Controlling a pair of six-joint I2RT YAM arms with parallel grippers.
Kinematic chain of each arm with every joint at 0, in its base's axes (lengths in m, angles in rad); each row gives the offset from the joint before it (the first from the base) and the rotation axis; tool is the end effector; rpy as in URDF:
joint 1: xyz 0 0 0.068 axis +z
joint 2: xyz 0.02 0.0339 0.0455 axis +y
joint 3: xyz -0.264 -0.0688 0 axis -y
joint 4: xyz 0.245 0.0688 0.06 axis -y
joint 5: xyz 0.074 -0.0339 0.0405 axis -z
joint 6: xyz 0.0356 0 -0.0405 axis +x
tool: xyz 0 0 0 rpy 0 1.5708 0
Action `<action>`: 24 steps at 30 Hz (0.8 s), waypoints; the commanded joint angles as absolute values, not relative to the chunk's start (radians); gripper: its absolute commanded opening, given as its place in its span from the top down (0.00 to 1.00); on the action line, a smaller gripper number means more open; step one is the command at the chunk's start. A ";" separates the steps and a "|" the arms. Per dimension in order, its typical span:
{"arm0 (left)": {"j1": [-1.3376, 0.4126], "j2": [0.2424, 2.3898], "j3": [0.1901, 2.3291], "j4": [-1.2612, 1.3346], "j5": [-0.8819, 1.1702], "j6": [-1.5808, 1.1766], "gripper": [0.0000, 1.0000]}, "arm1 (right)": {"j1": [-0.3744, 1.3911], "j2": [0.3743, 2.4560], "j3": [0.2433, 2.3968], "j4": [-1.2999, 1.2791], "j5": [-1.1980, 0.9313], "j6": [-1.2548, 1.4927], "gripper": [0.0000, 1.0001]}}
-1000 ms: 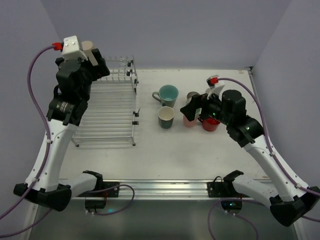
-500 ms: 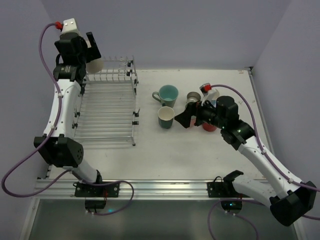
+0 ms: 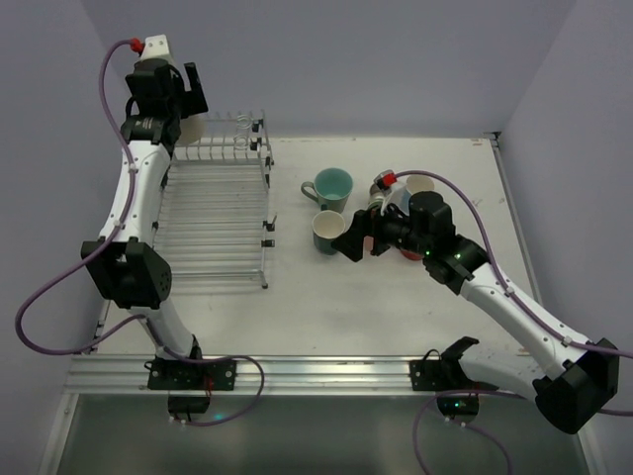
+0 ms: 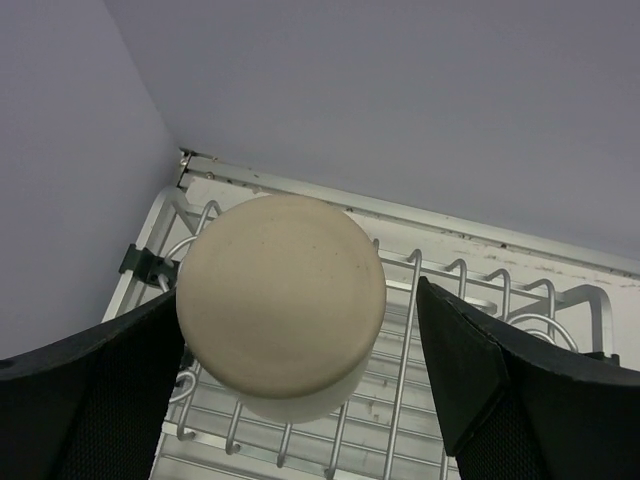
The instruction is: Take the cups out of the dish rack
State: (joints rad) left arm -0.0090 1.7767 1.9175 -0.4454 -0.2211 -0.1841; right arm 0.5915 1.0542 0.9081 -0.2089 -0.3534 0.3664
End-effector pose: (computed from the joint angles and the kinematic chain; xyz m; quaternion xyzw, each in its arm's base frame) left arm 0.4119 0.0041 0.4331 -0.1351 0.7925 0.0318 0.5939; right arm 0.1935 0.1449 0.3294 -0.1905 0.7917 0.3872 0.4325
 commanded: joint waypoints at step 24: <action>-0.011 1.052 1.257 0.033 0.332 -0.583 0.60 | 0.729 1.048 0.889 0.511 -0.396 0.819 0.03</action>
State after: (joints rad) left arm -0.0090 1.1564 1.4303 -0.1669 0.0849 -0.3939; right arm 0.6876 1.0466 0.8726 0.2584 -0.3893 0.7246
